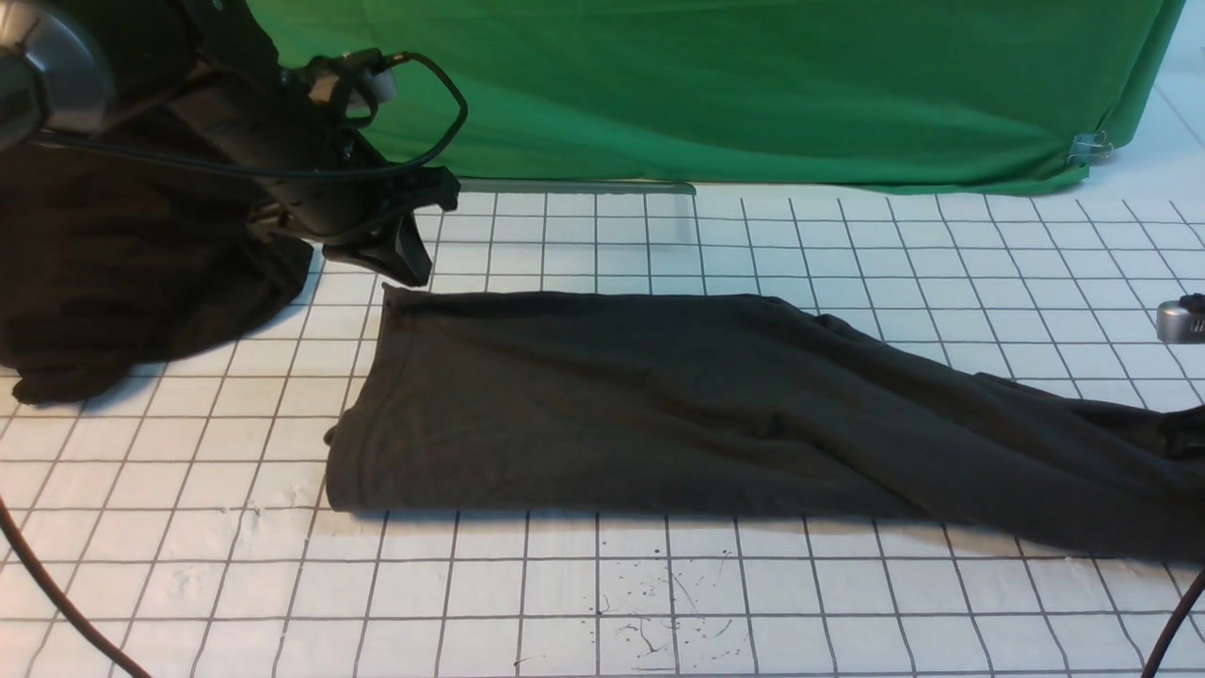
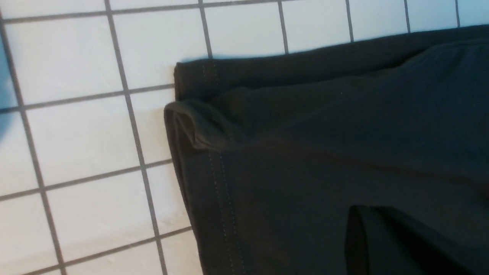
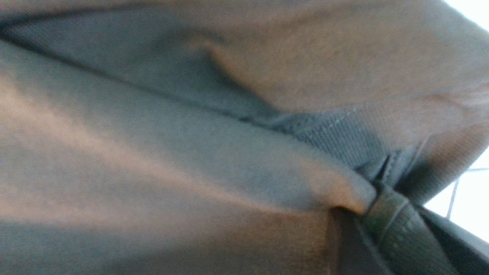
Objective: Fold a long-sleeved shirt over a white checkered tablecloth.
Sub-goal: 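Pull the folded dark garment lengthwise by its ends to straighten it flat on the table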
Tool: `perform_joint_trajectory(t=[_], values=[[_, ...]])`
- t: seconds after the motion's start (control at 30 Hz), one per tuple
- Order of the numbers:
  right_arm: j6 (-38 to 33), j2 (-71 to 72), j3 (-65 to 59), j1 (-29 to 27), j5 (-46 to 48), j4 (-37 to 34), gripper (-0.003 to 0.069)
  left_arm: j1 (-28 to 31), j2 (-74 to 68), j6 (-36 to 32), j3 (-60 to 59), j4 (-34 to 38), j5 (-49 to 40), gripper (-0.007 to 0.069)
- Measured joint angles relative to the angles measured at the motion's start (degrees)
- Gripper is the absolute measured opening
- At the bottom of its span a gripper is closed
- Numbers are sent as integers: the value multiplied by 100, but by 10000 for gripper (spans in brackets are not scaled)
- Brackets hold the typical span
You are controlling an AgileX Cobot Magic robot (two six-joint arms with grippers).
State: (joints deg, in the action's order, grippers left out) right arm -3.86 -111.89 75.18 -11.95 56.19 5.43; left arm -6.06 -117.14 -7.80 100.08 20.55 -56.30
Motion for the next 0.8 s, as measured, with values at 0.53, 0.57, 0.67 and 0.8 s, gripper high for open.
perform_joint_trajectory(t=[0.53,0.57,0.67,0.8], values=[[-171,384,169,0,127,106,41,0,0,0,0,37,-6,3],[-171,453,219,0,110,143,41,0,0,0,0,43,-6,3],[-171,547,295,0,-52,188,41,0,0,0,0,69,-6,3],[-171,543,275,0,-529,223,52,0,0,0,0,82,-6,3]])
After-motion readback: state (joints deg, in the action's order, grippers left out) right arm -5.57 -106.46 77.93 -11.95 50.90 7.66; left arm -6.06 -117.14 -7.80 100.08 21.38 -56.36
